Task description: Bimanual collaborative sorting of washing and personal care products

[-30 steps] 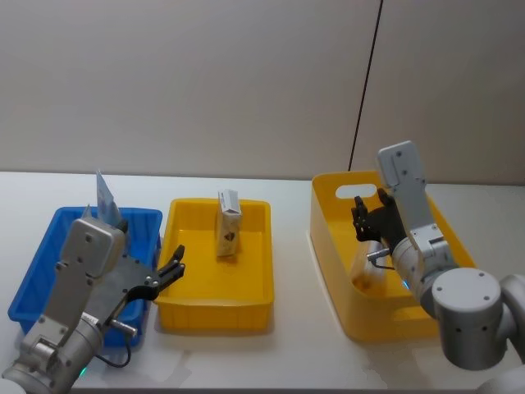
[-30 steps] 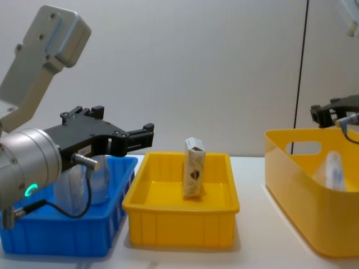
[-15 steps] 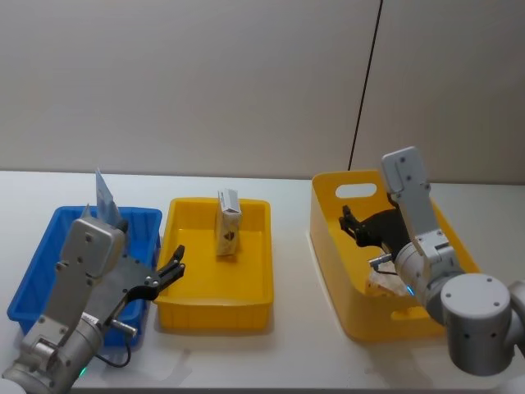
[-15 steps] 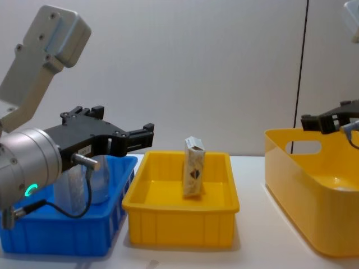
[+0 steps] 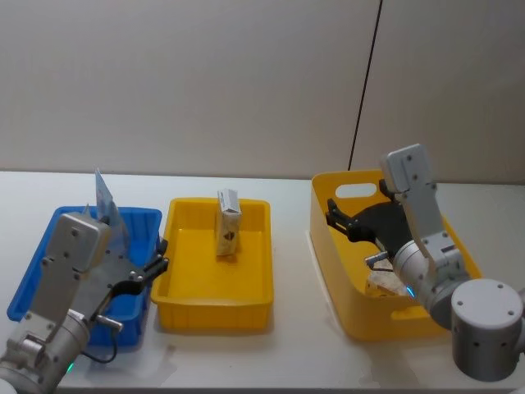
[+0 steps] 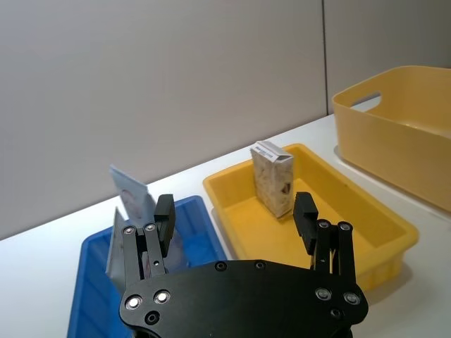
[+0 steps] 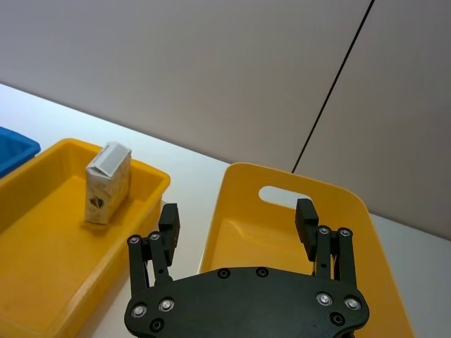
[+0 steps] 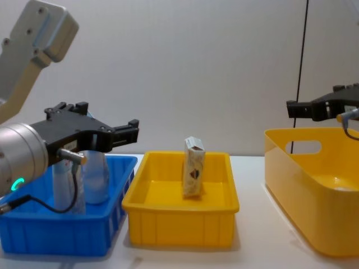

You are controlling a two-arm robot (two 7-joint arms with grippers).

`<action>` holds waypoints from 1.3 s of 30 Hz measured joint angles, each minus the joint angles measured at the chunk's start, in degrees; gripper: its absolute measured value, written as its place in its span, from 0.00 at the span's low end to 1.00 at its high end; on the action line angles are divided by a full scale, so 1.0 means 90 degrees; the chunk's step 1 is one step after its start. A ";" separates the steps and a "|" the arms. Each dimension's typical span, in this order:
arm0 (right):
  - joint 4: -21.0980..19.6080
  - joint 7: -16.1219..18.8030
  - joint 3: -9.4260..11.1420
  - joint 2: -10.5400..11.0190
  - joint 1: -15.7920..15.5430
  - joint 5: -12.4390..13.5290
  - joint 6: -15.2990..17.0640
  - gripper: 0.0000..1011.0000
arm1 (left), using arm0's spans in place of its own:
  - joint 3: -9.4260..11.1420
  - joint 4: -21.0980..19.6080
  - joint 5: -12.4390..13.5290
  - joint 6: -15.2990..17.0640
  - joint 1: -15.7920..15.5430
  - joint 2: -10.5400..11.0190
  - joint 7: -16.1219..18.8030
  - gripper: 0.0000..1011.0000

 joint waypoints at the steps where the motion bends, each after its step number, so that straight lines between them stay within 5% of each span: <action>1: -0.0009 0.0012 0.0002 0.0000 -0.0005 0.0008 -0.0015 0.99 | -0.0041 -0.0023 0.0000 0.0040 0.0024 0.0001 0.0031 0.99; 18: -0.0126 0.0137 0.0025 0.0009 -0.0078 0.0079 -0.0163 0.99 | -0.0516 0.0054 -0.0291 0.0372 0.0173 -0.0093 0.0193 0.99; 39: -0.0156 0.0171 0.0033 0.0009 -0.0098 0.0105 -0.0208 0.99 | -0.0745 0.1105 -0.0440 0.0268 -0.0309 -0.0374 -0.0010 0.99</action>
